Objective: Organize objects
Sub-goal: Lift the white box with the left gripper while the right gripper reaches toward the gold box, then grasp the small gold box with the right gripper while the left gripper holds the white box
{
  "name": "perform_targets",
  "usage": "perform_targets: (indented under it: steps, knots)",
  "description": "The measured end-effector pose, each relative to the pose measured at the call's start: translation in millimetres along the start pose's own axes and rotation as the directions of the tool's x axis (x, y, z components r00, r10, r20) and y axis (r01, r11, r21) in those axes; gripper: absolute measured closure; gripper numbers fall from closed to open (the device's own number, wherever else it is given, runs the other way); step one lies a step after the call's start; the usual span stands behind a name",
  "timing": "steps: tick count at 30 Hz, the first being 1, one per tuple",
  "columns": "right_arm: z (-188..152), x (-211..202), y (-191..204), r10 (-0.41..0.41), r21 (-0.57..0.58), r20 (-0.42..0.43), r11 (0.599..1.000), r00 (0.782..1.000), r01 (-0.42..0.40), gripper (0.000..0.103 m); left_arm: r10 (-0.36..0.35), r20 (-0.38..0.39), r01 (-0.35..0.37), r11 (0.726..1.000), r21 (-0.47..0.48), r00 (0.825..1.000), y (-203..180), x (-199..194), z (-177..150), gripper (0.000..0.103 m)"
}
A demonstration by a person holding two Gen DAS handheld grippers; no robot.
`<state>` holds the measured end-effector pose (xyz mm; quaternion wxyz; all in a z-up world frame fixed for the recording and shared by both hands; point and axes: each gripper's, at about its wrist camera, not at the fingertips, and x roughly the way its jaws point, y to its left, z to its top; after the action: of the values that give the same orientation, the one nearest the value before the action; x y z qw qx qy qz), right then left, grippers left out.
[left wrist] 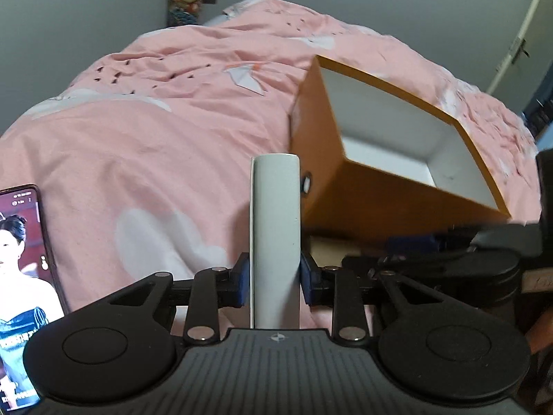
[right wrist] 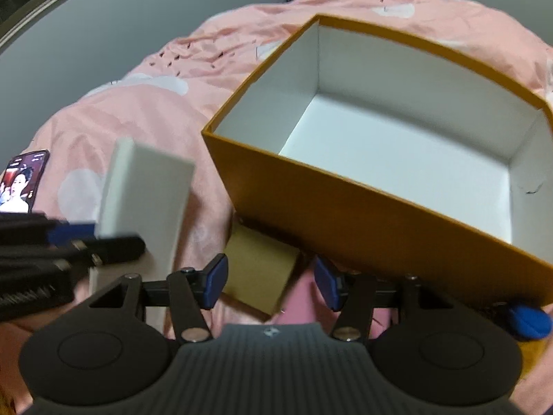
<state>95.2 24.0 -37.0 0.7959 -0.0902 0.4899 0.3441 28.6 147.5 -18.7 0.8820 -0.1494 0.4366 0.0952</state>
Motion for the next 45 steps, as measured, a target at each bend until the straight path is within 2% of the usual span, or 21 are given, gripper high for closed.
perform_targets:
  steps: [5, 8, 16, 18, 24, 26, 27, 28, 31, 33, 35, 36, 37, 38, 42, 44, 45]
  knots:
    - [6, 24, 4, -0.023, 0.032, -0.055, 0.999, 0.998, 0.024, 0.037, 0.009, 0.010, -0.009, 0.999, -0.034, 1.000, 4, 12, -1, 0.070]
    - [7, 32, 6, -0.040, 0.029, -0.059, 0.999, 0.997, 0.042, 0.032, -0.002, 0.008, 0.002, 0.999, -0.046, 1.000, 7, 16, -3, 0.070]
    - [10, 48, 12, -0.036, 0.007, -0.059, 0.999, 0.998, 0.037, 0.032, -0.020, -0.001, 0.020, 0.997, -0.079, 1.000, 17, 24, -2, 0.070]
    - [7, 52, 14, -0.015, 0.015, -0.091, 1.000, 0.996, 0.017, 0.034, -0.022, -0.004, 0.022, 0.996, -0.086, 1.000, 19, 24, -3, 0.070]
    - [-1, 40, 10, -0.002, 0.030, -0.065, 1.000, 0.998, 0.004, 0.035, -0.027, 0.004, 0.028, 0.996, -0.083, 1.000, 19, 22, -3, 0.071]
    - [-2, 28, 12, 0.007, 0.023, -0.043, 1.000, 0.999, -0.006, 0.040, -0.035, 0.014, 0.036, 0.996, -0.078, 0.999, 17, 16, -4, 0.071]
    - [-3, 18, 13, -0.004, 0.010, -0.015, 1.000, 1.000, 0.004, 0.055, -0.040, 0.023, 0.042, 0.997, -0.072, 0.999, 16, 11, -4, 0.071]
    - [-3, 8, 14, 0.001, 0.001, 0.002, 1.000, 1.000, -0.001, 0.095, -0.045, 0.039, 0.048, 0.997, -0.062, 0.998, 13, 4, -4, 0.071]
    - [-1, -15, 11, 0.018, 0.000, 0.040, 1.000, 0.999, -0.018, 0.098, -0.063, 0.085, 0.065, 0.997, -0.028, 0.994, 4, -13, -2, 0.070]
    - [0, -21, 9, 0.017, 0.006, 0.044, 1.000, 0.999, -0.017, 0.096, -0.056, 0.092, 0.058, 0.998, -0.018, 0.994, -1, -16, -1, 0.071]
    - [-1, -20, 6, 0.026, 0.035, 0.033, 0.999, 0.999, -0.028, 0.088, -0.024, 0.089, 0.026, 0.999, -0.019, 0.996, -2, -15, -1, 0.071]
    - [-1, -19, 6, 0.031, 0.045, 0.030, 0.998, 0.999, -0.033, 0.080, -0.007, 0.088, 0.009, 1.000, -0.022, 0.996, -1, -15, -1, 0.071]
    - [-3, -17, 5, 0.028, 0.050, 0.029, 0.998, 0.999, -0.030, 0.062, 0.011, 0.087, -0.009, 1.000, -0.026, 0.996, 1, -13, -1, 0.070]
    - [-4, -16, 4, 0.020, 0.052, 0.026, 0.998, 0.999, -0.022, 0.056, 0.031, 0.081, -0.029, 0.999, -0.034, 0.996, 4, -11, -1, 0.071]
    - [-10, -7, 3, 0.028, 0.055, -0.001, 0.998, 1.000, -0.028, 0.053, 0.045, 0.064, -0.041, 0.997, -0.061, 0.997, 12, -3, -2, 0.071]
    - [-10, -1, 6, 0.025, 0.032, -0.015, 0.999, 1.000, -0.025, 0.041, 0.034, 0.060, -0.030, 0.998, -0.064, 0.998, 13, 1, -2, 0.071]
    - [-10, 3, 9, 0.020, 0.017, -0.019, 1.000, 1.000, -0.019, 0.038, 0.030, 0.057, -0.026, 0.998, -0.064, 0.998, 13, 3, -2, 0.070]
